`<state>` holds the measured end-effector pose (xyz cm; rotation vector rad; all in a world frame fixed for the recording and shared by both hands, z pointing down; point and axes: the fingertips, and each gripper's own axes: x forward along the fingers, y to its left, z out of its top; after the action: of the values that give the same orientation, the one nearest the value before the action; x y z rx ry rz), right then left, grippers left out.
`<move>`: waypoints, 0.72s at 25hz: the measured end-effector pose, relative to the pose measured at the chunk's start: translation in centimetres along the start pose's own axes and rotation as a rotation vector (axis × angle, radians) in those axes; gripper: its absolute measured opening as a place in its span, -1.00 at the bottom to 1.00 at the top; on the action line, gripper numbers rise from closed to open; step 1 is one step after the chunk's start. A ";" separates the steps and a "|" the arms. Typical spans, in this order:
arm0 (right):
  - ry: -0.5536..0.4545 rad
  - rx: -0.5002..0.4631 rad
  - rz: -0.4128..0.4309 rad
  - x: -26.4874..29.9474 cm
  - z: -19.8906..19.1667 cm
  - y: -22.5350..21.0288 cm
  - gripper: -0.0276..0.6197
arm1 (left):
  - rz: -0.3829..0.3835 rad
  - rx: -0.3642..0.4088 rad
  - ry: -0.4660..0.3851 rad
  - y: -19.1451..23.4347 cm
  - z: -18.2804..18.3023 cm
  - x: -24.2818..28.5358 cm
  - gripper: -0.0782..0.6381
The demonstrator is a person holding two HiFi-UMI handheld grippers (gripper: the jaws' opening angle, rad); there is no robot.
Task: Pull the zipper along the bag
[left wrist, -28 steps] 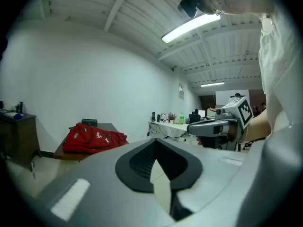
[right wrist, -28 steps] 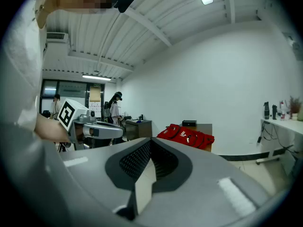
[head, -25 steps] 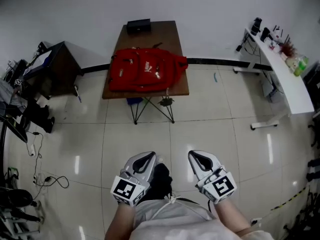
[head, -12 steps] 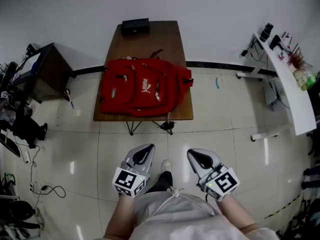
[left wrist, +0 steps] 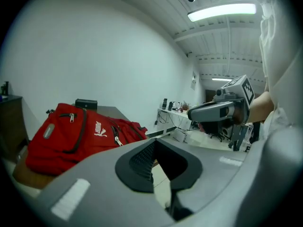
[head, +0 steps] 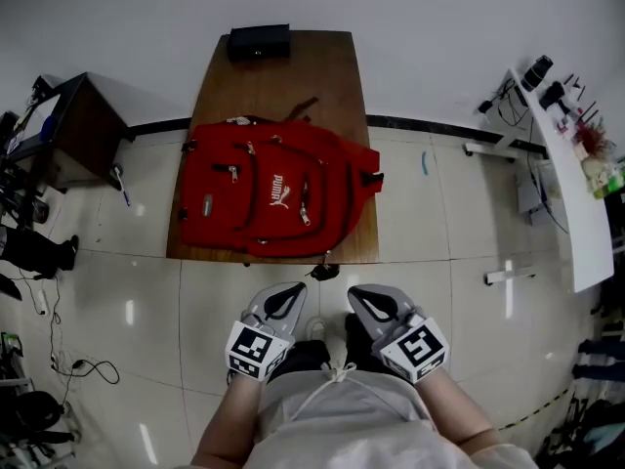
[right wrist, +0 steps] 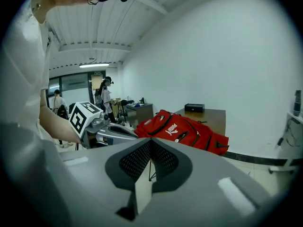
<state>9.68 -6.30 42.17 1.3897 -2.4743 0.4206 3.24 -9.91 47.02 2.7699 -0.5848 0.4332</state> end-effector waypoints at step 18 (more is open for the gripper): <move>0.243 0.044 0.147 12.1 -8.0 -10.5 -0.91 | 0.190 -0.231 0.257 4.9 -9.8 11.4 -0.77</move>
<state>13.37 -17.99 55.26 1.1020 -2.3858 0.6386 8.83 -14.94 60.87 2.4013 -0.7812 0.7027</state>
